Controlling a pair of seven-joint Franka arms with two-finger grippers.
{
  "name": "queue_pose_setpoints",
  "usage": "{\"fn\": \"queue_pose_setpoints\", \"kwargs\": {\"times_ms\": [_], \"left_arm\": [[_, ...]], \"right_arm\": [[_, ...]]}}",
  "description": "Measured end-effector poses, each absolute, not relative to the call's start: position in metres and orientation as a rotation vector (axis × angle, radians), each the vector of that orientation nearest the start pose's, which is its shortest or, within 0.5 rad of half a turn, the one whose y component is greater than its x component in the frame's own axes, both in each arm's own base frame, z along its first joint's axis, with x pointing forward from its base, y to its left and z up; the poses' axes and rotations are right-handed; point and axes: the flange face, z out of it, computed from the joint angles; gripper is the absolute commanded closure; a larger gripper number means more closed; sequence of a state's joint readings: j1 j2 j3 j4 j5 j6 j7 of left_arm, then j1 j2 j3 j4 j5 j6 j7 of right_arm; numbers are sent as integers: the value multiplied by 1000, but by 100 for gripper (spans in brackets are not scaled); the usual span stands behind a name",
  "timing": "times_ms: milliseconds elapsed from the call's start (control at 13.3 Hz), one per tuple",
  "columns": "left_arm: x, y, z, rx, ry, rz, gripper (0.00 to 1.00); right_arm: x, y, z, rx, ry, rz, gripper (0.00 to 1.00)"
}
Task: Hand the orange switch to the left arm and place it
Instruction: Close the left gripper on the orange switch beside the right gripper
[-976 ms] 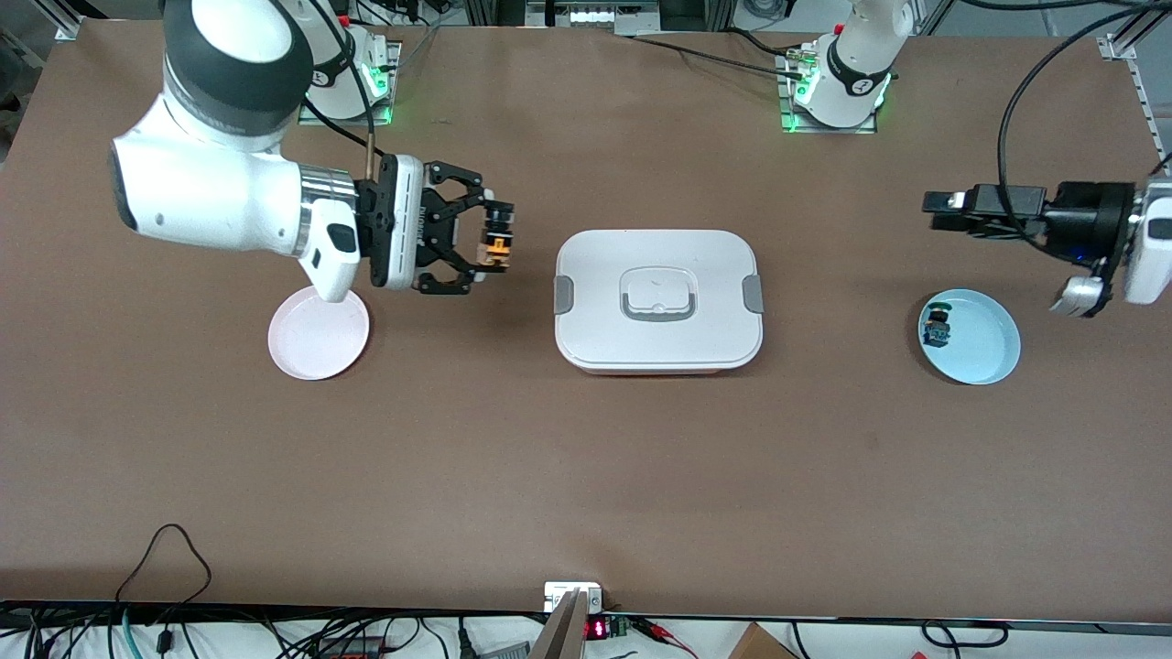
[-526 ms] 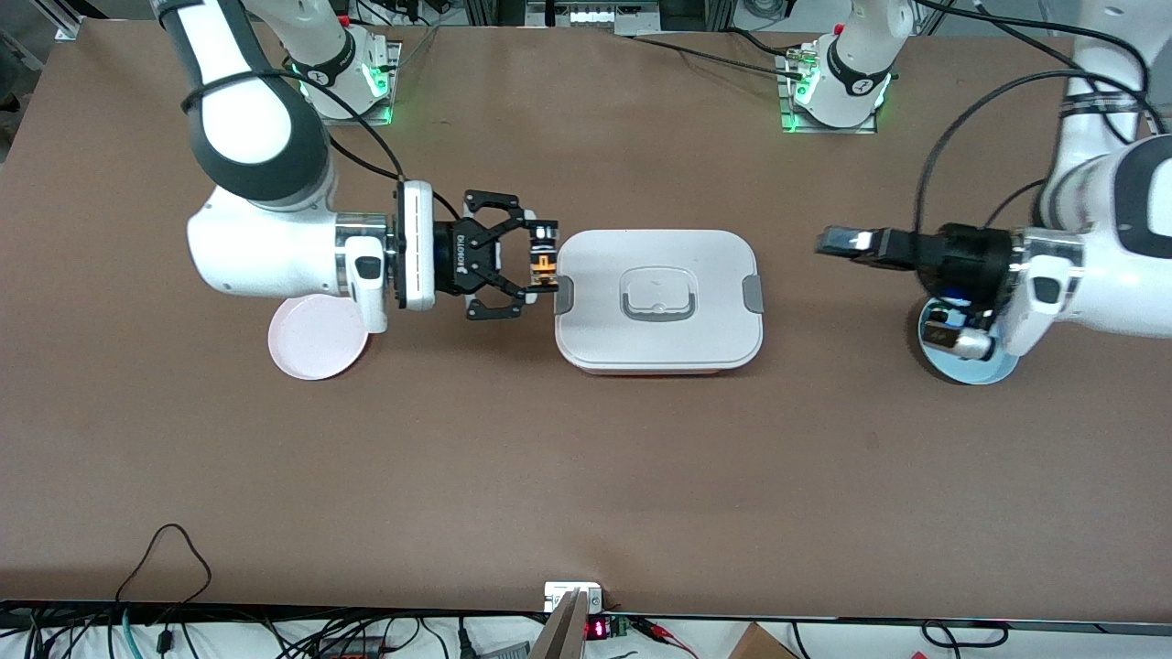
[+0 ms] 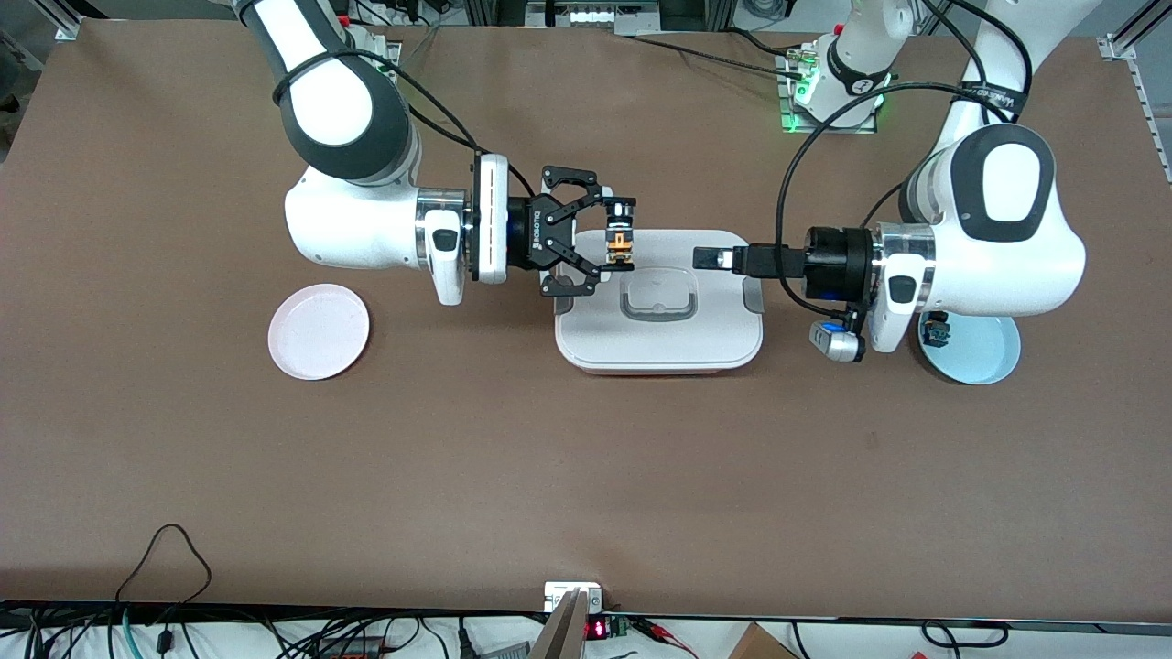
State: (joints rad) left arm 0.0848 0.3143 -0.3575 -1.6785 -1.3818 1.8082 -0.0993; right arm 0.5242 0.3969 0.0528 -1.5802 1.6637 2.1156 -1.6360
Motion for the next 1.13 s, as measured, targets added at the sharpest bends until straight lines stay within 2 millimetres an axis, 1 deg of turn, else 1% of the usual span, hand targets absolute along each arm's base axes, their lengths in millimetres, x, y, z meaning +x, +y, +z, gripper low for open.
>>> {"fn": "queue_pose_setpoints", "kwargs": {"times_ms": [150,375,526,601,676,901,1051,1126], "left_arm": [[609,-230,485,1719,323,-440,0],[601,-236,485,1678,351,-470,0],[599,-237,488,1661,389,-500,0],[599,-237,489,1657,399,-508,2],[599,-237,490,1653,407,-516,11],[597,-243,490,1643,421,-521,12],[595,-250,490,1644,424,-518,27],[595,-252,490,1645,423,-520,32]], "right_arm": [[569,421,476,-1409,-1022,-895,91],[563,431,477,-1388,-986,-892,91],[559,437,476,-1380,-979,-885,91],[558,439,476,-1378,-979,-882,91],[557,441,475,-1377,-980,-879,91],[552,449,470,-1379,-984,-866,91],[550,451,469,-1381,-984,-866,91],[550,452,470,-1381,-984,-867,91]]}}
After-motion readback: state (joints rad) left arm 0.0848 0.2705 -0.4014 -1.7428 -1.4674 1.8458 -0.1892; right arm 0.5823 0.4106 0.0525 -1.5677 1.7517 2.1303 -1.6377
